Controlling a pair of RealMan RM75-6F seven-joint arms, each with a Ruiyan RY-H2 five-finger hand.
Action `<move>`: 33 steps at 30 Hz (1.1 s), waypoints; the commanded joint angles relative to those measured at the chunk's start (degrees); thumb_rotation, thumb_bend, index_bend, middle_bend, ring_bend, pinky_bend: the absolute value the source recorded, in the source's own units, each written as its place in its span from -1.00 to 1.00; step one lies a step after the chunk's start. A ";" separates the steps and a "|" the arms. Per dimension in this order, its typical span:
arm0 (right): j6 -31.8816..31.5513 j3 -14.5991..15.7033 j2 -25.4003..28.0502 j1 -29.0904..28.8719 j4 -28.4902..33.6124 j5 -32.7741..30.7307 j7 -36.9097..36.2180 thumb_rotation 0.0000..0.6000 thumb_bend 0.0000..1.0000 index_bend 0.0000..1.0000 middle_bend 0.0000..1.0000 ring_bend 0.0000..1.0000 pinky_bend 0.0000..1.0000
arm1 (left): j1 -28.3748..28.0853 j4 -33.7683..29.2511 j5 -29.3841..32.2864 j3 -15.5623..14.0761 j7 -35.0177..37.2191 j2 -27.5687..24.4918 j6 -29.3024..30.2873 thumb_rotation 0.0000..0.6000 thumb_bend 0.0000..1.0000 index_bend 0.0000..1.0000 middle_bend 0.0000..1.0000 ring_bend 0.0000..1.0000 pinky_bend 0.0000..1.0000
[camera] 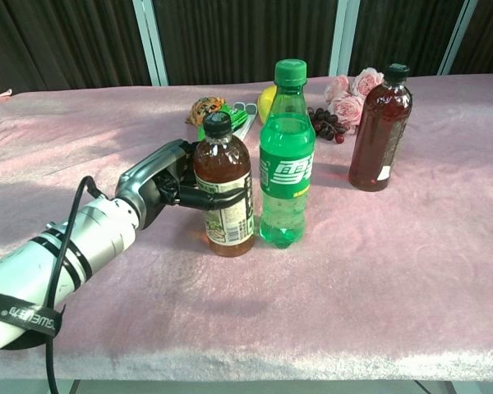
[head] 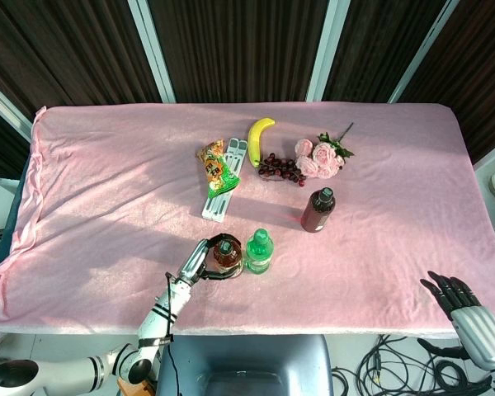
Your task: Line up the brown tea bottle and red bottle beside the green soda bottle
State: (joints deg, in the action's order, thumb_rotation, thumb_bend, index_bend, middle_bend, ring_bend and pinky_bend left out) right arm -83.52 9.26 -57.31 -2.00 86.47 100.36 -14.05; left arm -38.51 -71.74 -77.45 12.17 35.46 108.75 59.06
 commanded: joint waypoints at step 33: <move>-0.18 0.26 0.02 -0.07 -0.12 0.30 -0.05 1.00 -0.44 -1.00 -1.00 -1.00 -0.79 | -0.27 3.46 -3.15 -0.59 1.40 0.78 1.59 1.00 -0.13 -0.31 -0.35 -0.81 -0.78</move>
State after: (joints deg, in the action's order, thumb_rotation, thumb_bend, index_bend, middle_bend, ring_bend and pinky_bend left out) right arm -83.71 9.52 -57.29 -2.07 86.35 100.66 -14.10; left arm -38.76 -68.32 -80.60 11.56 36.82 109.52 60.67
